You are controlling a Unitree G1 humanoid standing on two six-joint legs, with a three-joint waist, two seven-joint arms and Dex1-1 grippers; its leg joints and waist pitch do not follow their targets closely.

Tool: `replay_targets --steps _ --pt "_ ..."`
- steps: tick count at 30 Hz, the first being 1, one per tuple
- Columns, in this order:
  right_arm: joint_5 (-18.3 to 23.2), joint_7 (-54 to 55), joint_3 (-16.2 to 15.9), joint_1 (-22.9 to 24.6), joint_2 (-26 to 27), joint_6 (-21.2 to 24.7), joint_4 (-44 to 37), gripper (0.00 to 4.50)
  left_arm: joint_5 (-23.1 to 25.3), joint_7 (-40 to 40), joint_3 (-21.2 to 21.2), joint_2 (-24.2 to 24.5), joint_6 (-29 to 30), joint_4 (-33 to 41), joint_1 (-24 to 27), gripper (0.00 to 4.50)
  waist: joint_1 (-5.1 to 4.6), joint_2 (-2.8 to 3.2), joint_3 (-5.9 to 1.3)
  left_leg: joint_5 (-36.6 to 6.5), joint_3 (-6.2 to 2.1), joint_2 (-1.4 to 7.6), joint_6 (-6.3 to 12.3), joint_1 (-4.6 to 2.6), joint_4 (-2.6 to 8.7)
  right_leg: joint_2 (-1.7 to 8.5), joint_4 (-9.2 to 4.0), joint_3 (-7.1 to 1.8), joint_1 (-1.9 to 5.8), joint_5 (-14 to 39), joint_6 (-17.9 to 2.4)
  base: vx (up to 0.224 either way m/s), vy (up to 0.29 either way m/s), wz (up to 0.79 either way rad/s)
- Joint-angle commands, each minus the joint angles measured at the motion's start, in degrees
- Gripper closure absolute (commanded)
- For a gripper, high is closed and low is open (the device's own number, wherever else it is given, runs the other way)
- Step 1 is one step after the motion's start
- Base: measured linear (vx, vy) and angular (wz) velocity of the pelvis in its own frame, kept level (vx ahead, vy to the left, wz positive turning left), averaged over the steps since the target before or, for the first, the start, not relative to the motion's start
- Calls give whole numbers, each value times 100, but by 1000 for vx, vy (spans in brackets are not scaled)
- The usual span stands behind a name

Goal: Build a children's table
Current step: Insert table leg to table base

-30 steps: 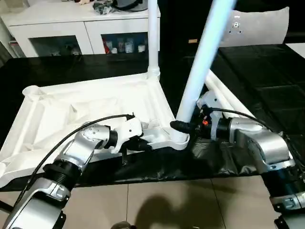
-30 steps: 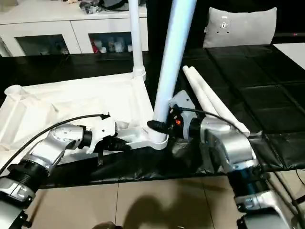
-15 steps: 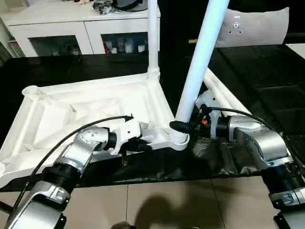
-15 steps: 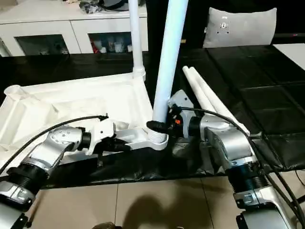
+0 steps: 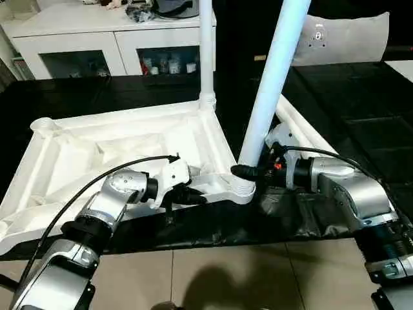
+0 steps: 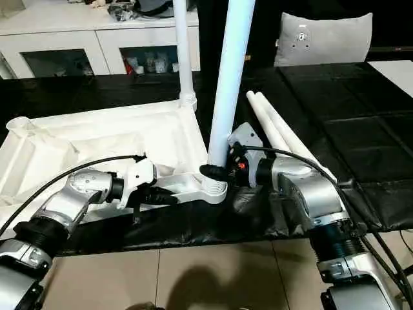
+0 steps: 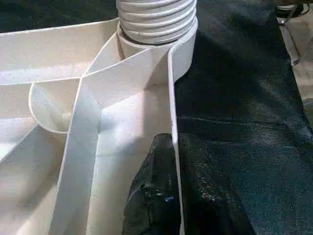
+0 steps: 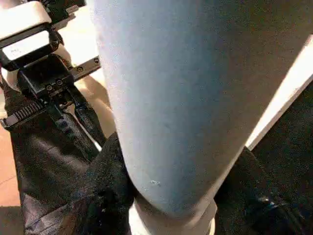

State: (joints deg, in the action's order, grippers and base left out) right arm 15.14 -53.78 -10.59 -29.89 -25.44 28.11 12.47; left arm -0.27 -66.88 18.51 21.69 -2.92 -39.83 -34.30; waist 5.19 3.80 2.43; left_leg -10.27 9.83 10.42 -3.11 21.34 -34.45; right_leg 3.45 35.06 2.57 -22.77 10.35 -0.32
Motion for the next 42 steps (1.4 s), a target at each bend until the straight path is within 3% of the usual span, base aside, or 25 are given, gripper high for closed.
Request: replay_targets --steps 1,10,17,29,35,37,40,42 --pt "-92 -98 -116 65 -70 88 75 262 173 4 108 -8 -16 -300 58 450 6 -103 -332 -1336 -73 223 75 -61 411 443 -483 -232 238 1843 -1042 0 0 0" --pt "-175 -302 -287 -22 -141 150 206 262 319 -174 266 66 -340 -160 91 450 1 -114 -309 -1543 -88 243 39 -88 442 462 -525 -242 212 2307 -925 0 0 0" --pt "-269 -375 -347 -161 -148 152 427 262 290 -391 309 98 -435 -2 74 450 5 -130 -332 -1384 -72 248 48 -73 435 453 -477 -242 228 1783 -1092 0 0 0" --pt "-213 -572 -384 -210 -29 90 794 262 201 -694 335 185 -362 416 136 450 15 -145 -333 -1344 -65 256 46 -74 439 453 -458 -236 238 1580 -1177 0 0 0" --pt "85 -540 -6 -12 144 20 997 262 215 -385 234 105 -249 318 99 450 18 -148 -320 -1451 -64 255 36 -82 447 465 -486 -240 234 1747 -1163 0 0 0" --pt "259 -427 256 188 249 -46 1081 262 187 -290 181 60 -172 305 110 450 24 -111 -325 -1514 -74 265 1 -94 459 461 -495 -236 232 1724 -1175 0 0 0" --pt "280 -309 367 357 296 -148 1090 262 187 -240 166 41 -133 313 124 450 23 -75 -315 -1605 -81 260 -21 -95 468 453 -492 -227 229 1727 -1181 0 0 0" --pt "265 -272 386 439 305 -230 1071 262 190 -206 156 31 -120 314 129 450 21 -97 -305 -1749 -83 257 -38 -111 480 465 -529 -228 224 2017 -1116 0 0 0"
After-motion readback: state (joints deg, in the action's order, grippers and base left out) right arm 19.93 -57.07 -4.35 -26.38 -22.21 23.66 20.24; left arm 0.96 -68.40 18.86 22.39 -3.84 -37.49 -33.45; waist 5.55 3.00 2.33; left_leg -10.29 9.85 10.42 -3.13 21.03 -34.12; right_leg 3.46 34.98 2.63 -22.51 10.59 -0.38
